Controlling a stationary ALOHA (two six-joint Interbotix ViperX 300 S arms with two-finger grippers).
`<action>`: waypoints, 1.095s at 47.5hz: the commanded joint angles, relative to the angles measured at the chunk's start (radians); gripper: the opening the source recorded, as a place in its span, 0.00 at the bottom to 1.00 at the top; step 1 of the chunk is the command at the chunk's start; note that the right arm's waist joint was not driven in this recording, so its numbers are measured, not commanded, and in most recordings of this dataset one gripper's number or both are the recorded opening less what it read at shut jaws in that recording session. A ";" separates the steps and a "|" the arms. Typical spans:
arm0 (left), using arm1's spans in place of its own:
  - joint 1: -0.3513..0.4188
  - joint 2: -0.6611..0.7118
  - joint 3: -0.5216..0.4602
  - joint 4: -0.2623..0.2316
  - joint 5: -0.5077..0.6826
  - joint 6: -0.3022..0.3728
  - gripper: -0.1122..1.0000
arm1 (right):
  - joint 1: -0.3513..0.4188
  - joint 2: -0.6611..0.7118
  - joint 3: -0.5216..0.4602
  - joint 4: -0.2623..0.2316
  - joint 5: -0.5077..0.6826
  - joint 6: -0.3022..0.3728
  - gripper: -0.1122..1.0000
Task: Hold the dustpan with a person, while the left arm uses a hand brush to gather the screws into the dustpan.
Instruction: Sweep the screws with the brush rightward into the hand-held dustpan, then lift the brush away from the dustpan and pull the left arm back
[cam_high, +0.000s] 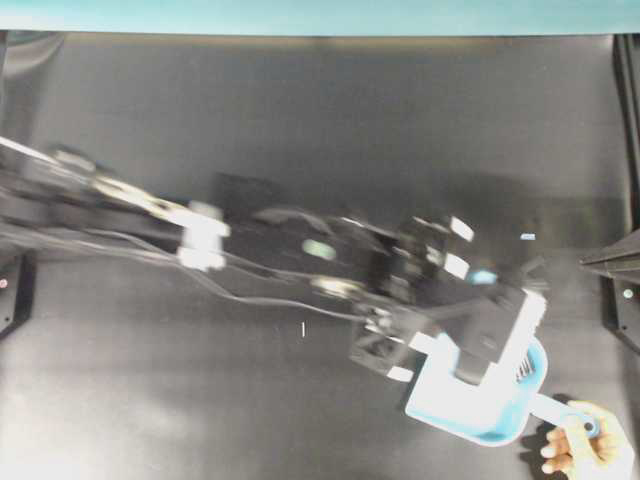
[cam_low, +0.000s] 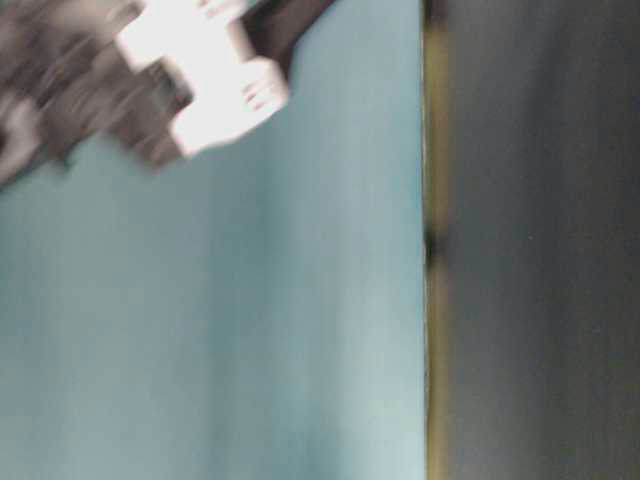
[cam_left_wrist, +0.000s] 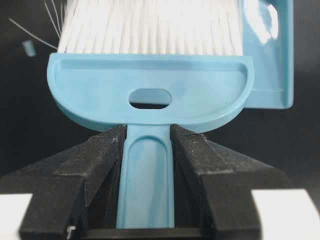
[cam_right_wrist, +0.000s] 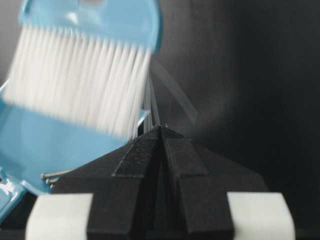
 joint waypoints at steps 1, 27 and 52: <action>0.017 -0.132 0.144 0.000 -0.100 -0.044 0.38 | 0.000 0.006 -0.012 -0.002 -0.005 -0.006 0.10; 0.066 -0.426 0.755 0.000 -0.572 -0.155 0.38 | 0.000 -0.002 -0.014 -0.002 -0.005 -0.006 0.10; 0.058 -0.410 0.911 0.000 -0.742 -0.161 0.38 | 0.000 -0.003 -0.014 -0.002 -0.003 -0.006 0.10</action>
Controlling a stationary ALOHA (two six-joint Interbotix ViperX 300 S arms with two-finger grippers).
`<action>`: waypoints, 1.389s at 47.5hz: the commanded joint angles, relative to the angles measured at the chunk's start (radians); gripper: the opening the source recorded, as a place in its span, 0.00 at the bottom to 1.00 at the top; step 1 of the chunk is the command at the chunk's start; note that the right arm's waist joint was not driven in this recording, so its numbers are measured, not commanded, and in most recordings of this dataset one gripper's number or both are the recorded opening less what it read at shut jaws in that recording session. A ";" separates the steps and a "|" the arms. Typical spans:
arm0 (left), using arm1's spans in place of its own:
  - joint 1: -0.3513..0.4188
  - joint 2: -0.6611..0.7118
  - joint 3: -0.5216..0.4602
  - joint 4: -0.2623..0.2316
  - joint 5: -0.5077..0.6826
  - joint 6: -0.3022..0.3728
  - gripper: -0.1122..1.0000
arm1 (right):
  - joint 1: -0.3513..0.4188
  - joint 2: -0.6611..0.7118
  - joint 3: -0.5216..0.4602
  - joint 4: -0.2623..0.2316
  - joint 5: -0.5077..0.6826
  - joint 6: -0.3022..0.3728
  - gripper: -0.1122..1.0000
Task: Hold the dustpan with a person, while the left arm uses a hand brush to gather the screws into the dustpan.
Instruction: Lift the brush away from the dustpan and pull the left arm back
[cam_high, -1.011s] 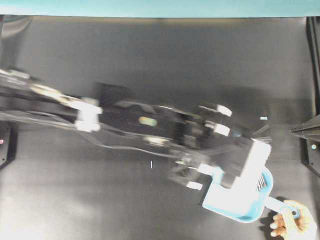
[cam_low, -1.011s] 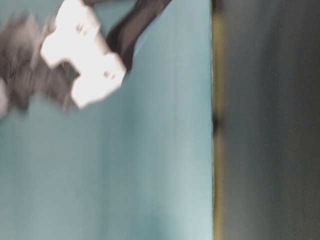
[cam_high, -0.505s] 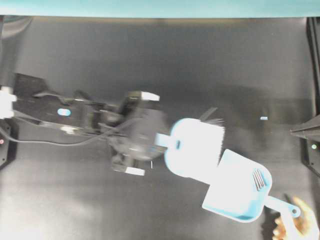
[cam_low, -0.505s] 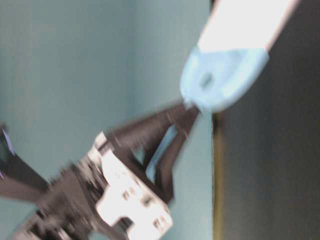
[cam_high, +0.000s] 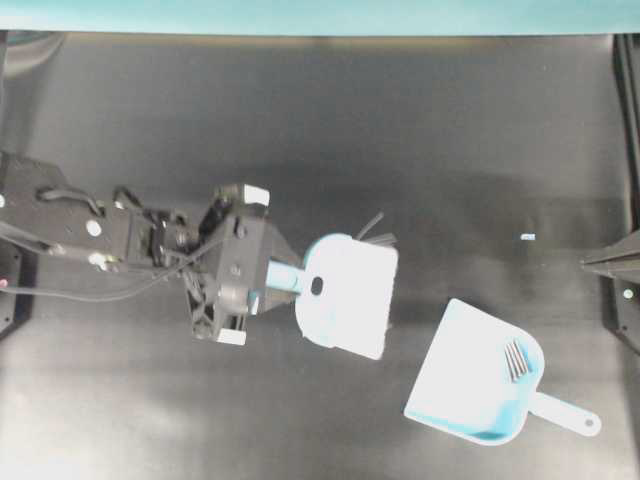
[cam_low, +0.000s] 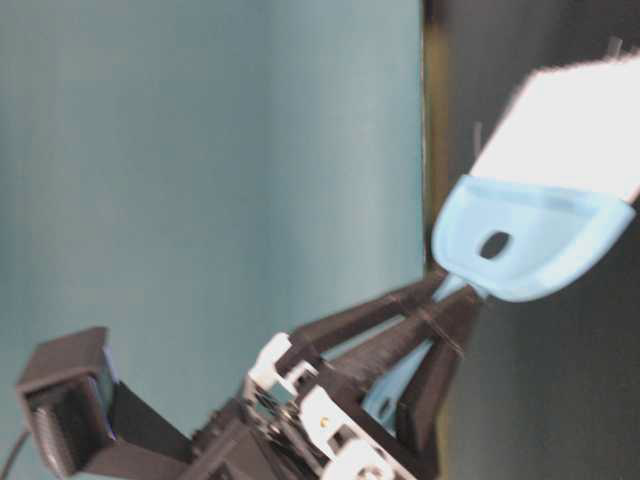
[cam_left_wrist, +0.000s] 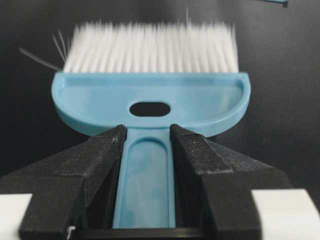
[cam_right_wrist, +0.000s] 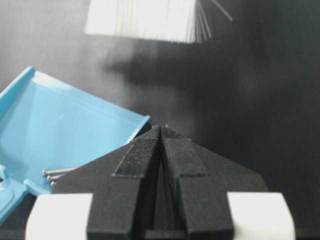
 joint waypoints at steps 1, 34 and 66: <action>-0.002 -0.009 0.005 0.002 -0.021 -0.003 0.38 | 0.000 0.005 -0.012 -0.002 -0.005 -0.006 0.10; 0.014 0.003 0.041 0.002 -0.064 -0.040 0.38 | 0.000 0.002 -0.012 -0.002 -0.005 -0.006 0.10; 0.023 -0.172 0.092 0.002 -0.066 -0.043 0.82 | 0.000 0.005 -0.012 -0.002 -0.005 -0.006 0.10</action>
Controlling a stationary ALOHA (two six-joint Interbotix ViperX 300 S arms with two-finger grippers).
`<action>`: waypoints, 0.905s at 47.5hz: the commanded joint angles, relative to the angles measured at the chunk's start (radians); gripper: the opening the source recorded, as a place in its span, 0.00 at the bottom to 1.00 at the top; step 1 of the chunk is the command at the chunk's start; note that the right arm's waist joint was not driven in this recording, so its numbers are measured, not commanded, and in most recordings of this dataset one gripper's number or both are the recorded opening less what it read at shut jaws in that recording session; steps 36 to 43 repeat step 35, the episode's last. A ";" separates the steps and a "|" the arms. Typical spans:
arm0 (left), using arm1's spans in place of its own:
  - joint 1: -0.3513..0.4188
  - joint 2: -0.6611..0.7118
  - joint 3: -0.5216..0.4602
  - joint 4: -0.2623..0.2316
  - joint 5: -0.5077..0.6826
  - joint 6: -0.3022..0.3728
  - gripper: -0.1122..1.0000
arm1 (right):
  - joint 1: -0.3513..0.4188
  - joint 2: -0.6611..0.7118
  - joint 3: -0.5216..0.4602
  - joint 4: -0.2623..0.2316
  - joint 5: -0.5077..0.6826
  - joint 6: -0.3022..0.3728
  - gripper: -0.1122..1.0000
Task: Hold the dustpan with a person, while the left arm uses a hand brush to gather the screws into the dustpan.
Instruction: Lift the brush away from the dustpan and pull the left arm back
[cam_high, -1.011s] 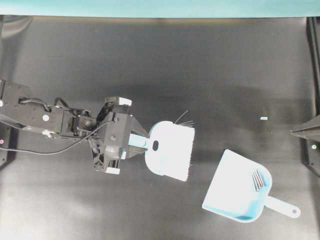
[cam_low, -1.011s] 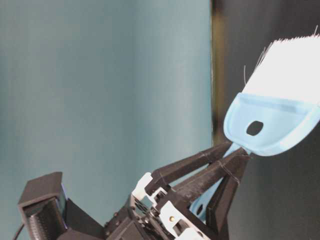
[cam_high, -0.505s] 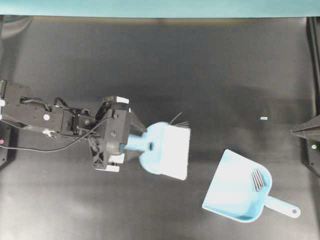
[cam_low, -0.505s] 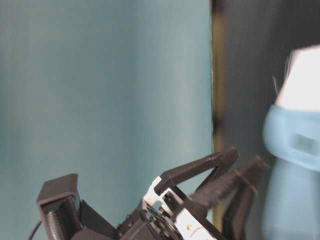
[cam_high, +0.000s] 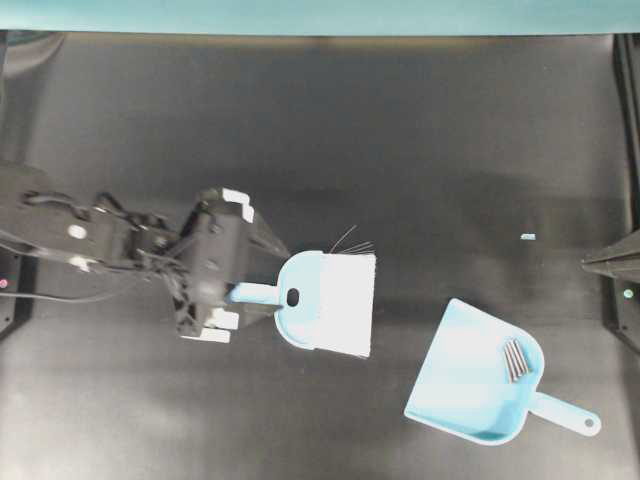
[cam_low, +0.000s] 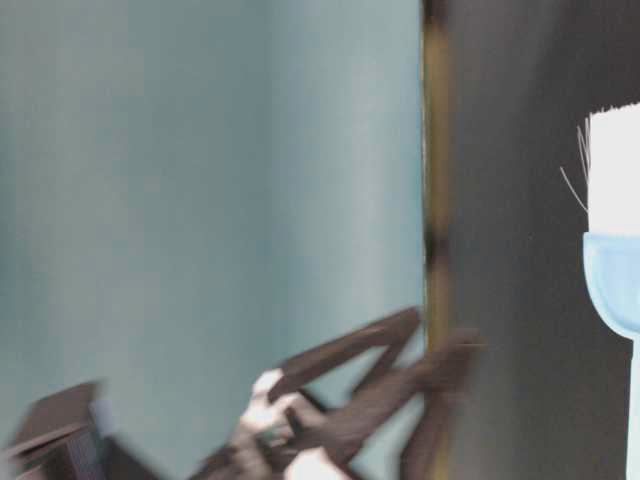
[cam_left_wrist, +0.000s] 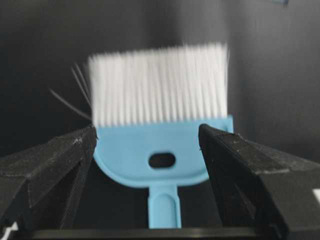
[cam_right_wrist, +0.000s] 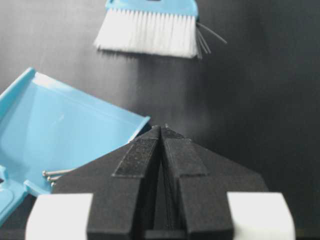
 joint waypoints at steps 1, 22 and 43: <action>0.005 -0.077 0.009 0.002 -0.005 -0.002 0.82 | 0.000 0.009 -0.012 -0.002 -0.005 -0.006 0.10; 0.008 -0.307 0.172 0.002 -0.023 -0.005 0.82 | 0.000 0.006 -0.012 -0.002 -0.005 -0.006 0.10; 0.008 -0.393 0.227 0.002 -0.048 -0.005 0.81 | 0.000 0.006 -0.012 -0.002 -0.003 -0.006 0.10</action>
